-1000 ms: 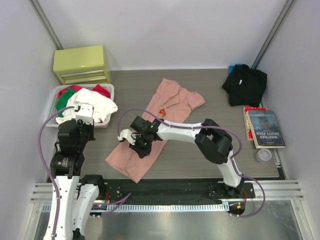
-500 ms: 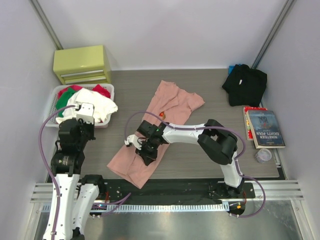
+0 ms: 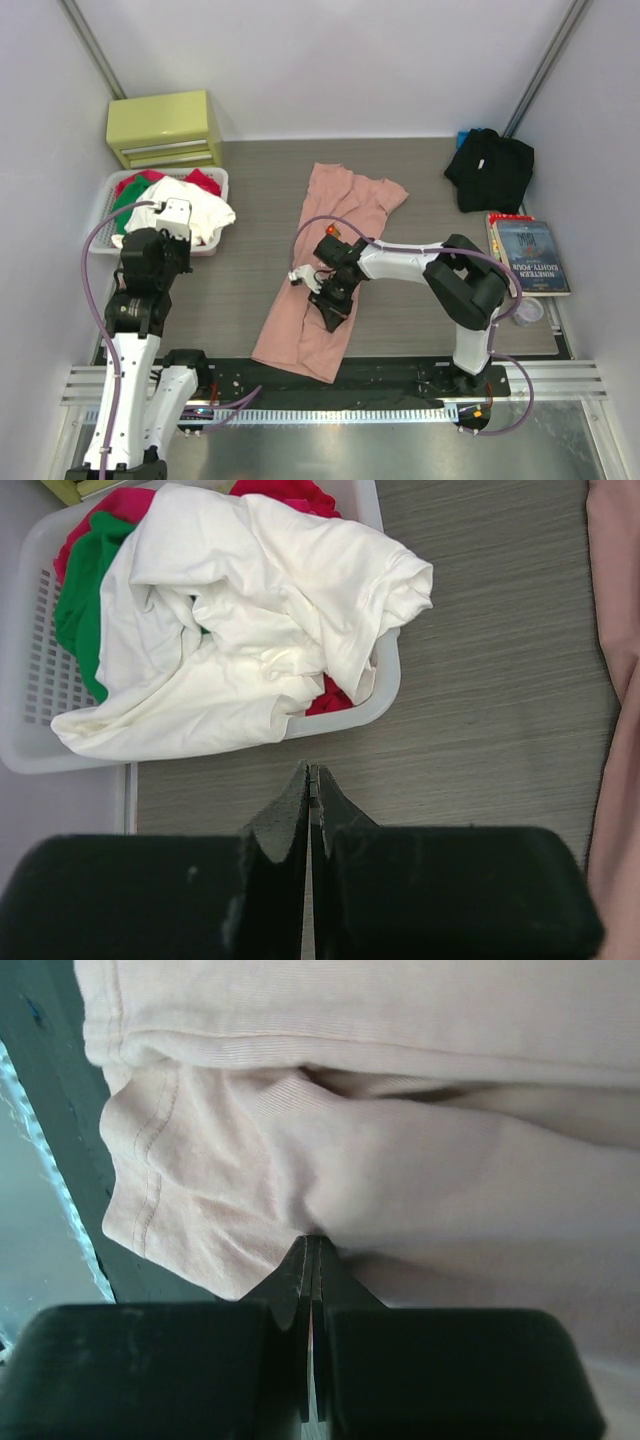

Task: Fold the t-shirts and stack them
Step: Rotate the tshirt 90 degrees

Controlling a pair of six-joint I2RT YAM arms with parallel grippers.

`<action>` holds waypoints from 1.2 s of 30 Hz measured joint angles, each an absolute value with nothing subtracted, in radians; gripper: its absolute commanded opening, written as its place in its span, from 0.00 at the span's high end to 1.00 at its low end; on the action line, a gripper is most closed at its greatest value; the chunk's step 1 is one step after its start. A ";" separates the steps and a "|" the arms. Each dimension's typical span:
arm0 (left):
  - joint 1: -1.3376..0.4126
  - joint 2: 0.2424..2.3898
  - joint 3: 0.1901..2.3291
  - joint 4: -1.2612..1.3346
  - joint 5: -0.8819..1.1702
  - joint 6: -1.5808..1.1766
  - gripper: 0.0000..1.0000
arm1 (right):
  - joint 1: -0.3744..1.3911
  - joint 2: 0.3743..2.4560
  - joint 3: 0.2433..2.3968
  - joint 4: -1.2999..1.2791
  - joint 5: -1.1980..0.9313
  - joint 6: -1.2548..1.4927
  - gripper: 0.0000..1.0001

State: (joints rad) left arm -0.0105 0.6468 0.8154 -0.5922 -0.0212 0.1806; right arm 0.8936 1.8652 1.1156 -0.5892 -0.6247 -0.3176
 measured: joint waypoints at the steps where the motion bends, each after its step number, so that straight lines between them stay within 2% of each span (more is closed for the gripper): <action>1: -0.010 0.650 0.816 -0.588 -0.021 0.181 1.00 | 0.875 1.858 1.108 -0.607 -0.625 -0.322 0.99; 11: -0.010 0.666 0.817 -0.573 -0.020 0.182 1.00 | 0.705 1.788 1.084 -0.764 -0.628 -0.391 0.99; 18: -0.010 0.667 0.817 -0.566 -0.016 0.183 1.00 | 0.670 1.701 1.085 -0.834 -0.615 -0.420 0.99; 25: -0.010 0.593 0.817 -0.595 0.030 0.173 1.00 | 0.587 1.363 1.102 -0.789 -0.519 -0.368 0.99; 29: -0.010 0.599 0.864 -0.637 0.126 0.133 1.00 | 0.517 1.213 1.136 -0.752 -0.428 -0.360 0.99; 32: -0.027 0.643 0.913 -0.670 0.194 0.120 1.00 | 0.491 1.223 1.191 -0.747 -0.386 -0.351 0.99; 36: -0.116 0.723 0.962 -0.697 0.199 0.142 1.00 | 0.455 1.403 1.289 -0.733 -0.424 -0.308 0.99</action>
State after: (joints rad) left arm -0.1158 0.7235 0.9619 -0.6971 0.1993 0.1425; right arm 0.4545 1.4029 1.2892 -0.7326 -0.4244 -0.3077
